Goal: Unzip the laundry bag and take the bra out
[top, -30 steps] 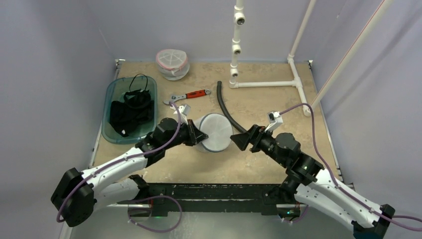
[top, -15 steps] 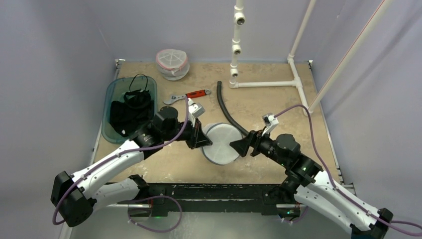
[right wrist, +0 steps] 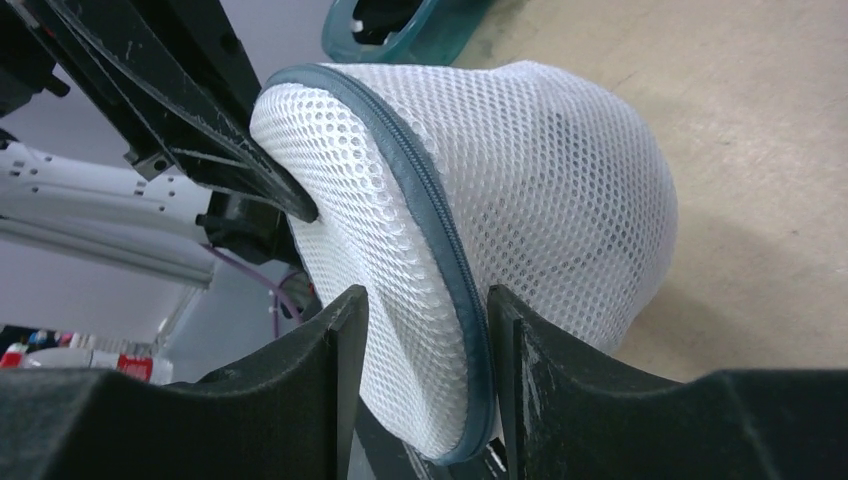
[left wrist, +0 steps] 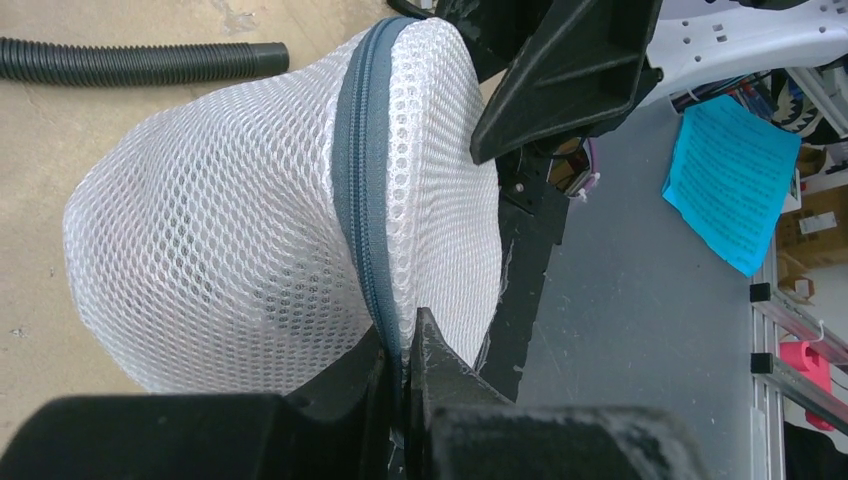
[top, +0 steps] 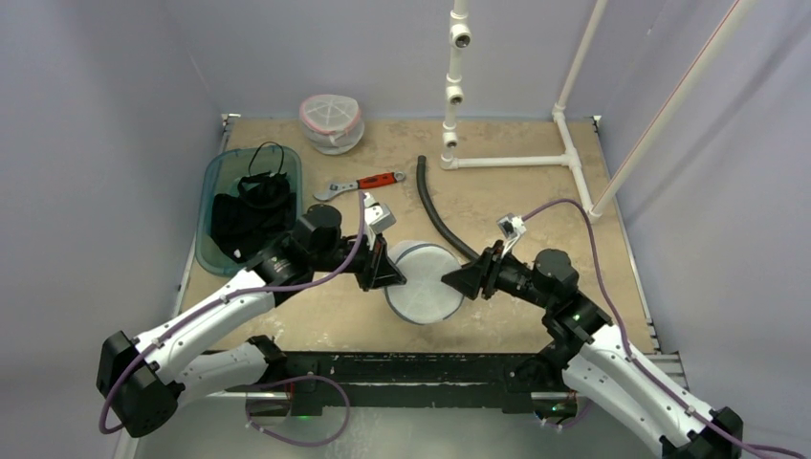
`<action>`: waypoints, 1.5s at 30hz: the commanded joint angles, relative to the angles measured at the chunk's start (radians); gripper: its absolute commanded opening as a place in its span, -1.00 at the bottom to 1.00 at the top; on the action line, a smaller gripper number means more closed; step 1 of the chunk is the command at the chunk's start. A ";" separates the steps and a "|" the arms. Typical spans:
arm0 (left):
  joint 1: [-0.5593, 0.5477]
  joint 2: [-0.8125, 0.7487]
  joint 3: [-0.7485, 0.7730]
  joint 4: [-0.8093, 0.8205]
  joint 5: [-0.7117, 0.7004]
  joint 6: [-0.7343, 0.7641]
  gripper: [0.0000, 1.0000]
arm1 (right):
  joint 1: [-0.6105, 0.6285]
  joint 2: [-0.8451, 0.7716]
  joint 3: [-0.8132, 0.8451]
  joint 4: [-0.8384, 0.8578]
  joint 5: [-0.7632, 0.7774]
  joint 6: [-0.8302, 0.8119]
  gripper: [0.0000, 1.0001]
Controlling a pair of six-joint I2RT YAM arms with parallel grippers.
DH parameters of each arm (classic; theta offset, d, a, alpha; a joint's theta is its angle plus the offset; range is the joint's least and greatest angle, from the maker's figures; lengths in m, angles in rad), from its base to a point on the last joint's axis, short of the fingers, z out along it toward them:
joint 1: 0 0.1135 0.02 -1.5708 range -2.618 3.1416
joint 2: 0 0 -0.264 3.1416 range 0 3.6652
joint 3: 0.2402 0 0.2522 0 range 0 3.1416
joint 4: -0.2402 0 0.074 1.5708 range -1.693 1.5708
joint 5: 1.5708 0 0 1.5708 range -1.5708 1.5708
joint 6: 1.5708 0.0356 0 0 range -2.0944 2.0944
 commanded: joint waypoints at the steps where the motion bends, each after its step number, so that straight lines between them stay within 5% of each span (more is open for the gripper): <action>1: 0.001 -0.005 0.069 0.047 0.012 0.039 -1.00 | -0.003 0.038 0.025 0.066 -0.122 -0.002 0.02; 6: 0.002 0.013 0.088 0.028 -0.014 0.064 -1.00 | -0.002 0.047 0.019 0.059 -0.126 -0.008 -0.29; 9: 0.002 0.016 0.089 0.038 -0.063 0.051 -0.99 | -0.001 0.050 0.032 0.048 -0.112 -0.004 -0.83; 11: 0.002 0.013 0.090 0.029 -0.124 0.032 -0.67 | -0.002 0.047 0.048 0.038 -0.088 0.001 -1.00; 15: 0.002 -0.051 0.059 0.014 -0.373 -0.114 0.56 | -0.002 0.040 0.099 0.005 -0.011 -0.012 -1.00; 17: 0.002 -0.116 -0.002 0.069 -0.403 -0.193 0.74 | -0.002 0.041 0.124 0.011 0.016 0.000 -1.00; 31: 0.000 -0.666 -0.452 0.394 -0.690 -0.744 0.83 | 0.038 0.068 -0.076 0.577 0.328 0.392 -1.00; 36: -0.002 -0.648 -0.523 0.433 -0.725 -0.861 0.79 | 0.196 0.153 -0.093 0.646 0.571 0.442 -1.00; 45: -0.088 -0.437 -0.562 0.601 -0.770 -0.929 0.71 | 0.291 0.323 -0.123 0.765 0.656 0.549 -1.00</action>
